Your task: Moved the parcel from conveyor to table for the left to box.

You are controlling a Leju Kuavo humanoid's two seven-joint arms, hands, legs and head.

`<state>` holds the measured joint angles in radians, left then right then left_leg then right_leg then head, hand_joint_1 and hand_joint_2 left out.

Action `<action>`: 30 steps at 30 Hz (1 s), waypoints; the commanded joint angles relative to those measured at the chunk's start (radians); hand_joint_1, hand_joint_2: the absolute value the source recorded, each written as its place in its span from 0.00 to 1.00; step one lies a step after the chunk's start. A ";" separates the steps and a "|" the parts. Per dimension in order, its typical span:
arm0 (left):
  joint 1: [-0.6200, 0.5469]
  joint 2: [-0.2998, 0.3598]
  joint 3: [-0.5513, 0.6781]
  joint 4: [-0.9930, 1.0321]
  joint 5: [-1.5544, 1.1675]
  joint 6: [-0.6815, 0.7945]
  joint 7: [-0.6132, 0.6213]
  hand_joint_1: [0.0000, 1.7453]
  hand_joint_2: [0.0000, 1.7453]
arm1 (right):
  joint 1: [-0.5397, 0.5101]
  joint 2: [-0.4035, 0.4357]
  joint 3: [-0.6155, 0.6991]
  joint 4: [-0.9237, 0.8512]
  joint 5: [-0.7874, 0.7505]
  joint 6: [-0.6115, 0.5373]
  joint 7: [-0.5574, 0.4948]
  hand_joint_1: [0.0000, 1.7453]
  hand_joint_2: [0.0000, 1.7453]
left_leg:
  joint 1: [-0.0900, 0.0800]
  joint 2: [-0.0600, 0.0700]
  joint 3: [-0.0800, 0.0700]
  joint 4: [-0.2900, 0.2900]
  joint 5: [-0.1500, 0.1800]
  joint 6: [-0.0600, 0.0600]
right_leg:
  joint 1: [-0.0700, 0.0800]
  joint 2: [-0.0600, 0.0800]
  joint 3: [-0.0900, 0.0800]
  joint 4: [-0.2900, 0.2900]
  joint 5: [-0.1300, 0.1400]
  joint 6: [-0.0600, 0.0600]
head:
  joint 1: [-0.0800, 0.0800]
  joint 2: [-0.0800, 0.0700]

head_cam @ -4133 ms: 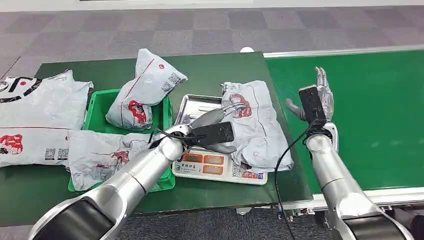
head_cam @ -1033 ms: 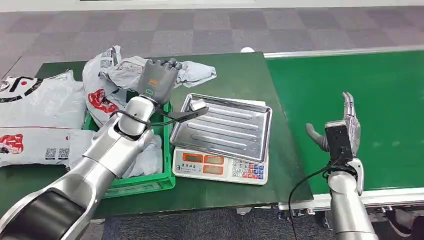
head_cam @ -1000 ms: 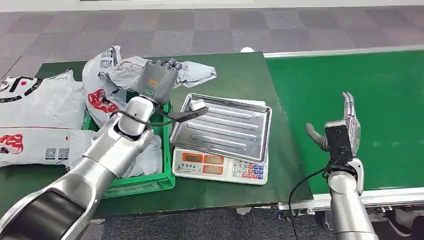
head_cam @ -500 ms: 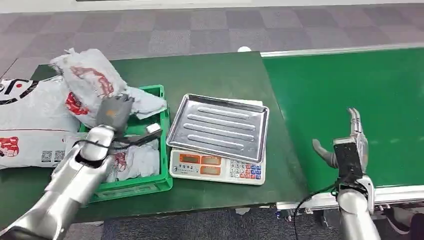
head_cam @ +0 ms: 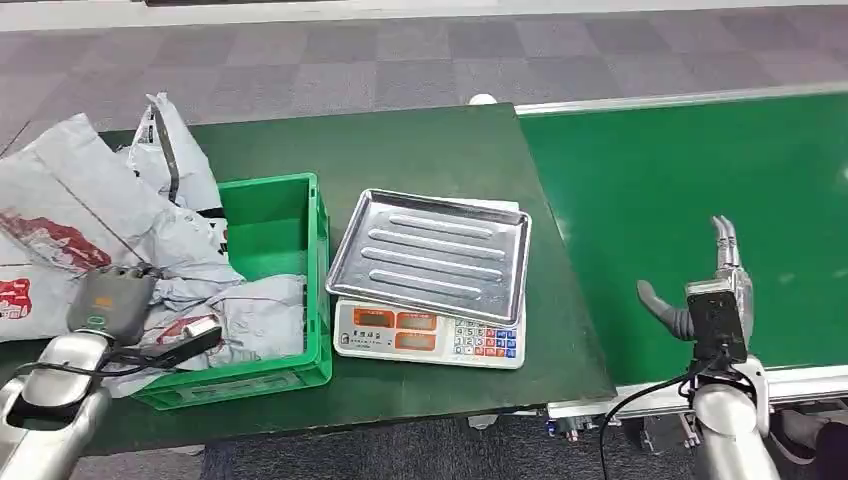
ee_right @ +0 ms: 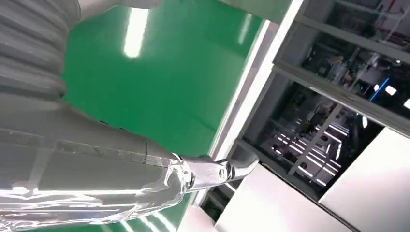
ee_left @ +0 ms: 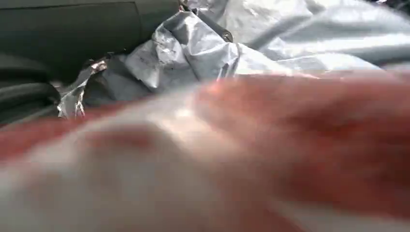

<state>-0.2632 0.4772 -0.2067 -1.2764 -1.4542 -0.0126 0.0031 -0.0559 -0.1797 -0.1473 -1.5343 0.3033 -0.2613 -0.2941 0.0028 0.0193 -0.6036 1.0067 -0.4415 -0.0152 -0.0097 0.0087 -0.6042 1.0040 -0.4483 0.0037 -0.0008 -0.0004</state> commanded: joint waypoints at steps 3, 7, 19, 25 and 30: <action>-0.097 -0.096 0.079 0.121 0.171 0.071 -0.119 0.00 1.00 | -0.006 0.018 -0.007 0.002 0.015 -0.013 0.029 0.00 1.00 | 0.000 -0.007 0.002 -0.001 0.001 0.000 | 0.000 -0.007 0.003 -0.002 -0.001 -0.001 | 0.000 0.000; -0.098 -0.112 0.064 0.095 0.260 0.050 -0.156 0.00 1.00 | -0.011 0.014 -0.003 0.011 0.015 -0.014 0.029 0.00 1.00 | 0.000 -0.010 0.002 -0.001 0.002 0.000 | 0.000 -0.009 0.005 -0.002 -0.001 0.000 | 0.000 0.000; -0.113 -0.134 0.023 0.081 0.454 0.027 -0.237 0.00 1.00 | -0.047 0.002 0.032 0.045 0.011 -0.016 0.029 0.00 1.00 | 0.001 -0.012 0.004 -0.002 0.002 0.000 | 0.000 -0.010 0.008 -0.004 -0.001 -0.001 | 0.000 0.000; -0.204 -0.190 -0.064 0.113 0.713 -0.069 -0.297 0.00 1.00 | -0.216 -0.028 0.135 0.232 -0.001 -0.012 0.031 0.00 1.00 | 0.001 -0.012 0.004 -0.004 0.004 0.001 | 0.000 -0.010 0.009 -0.007 0.002 0.000 | 0.000 0.000; -0.202 -0.190 -0.090 0.088 0.915 -0.168 -0.378 0.00 1.00 | -0.320 -0.016 0.202 0.354 -0.017 -0.013 0.012 0.00 1.00 | 0.001 -0.008 0.000 0.000 0.003 0.002 | -0.001 -0.006 0.004 -0.002 0.002 0.001 | 0.000 0.000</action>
<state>-0.3972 0.3334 -0.1980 -1.2272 -0.7319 -0.0790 -0.3010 -0.1876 -0.1888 -0.0835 -1.4415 0.3040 -0.2747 -0.2689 0.0028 0.0111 -0.6047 1.0077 -0.4383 -0.0130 -0.0114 0.0020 -0.6023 1.0039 -0.4472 0.0049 -0.0008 -0.0004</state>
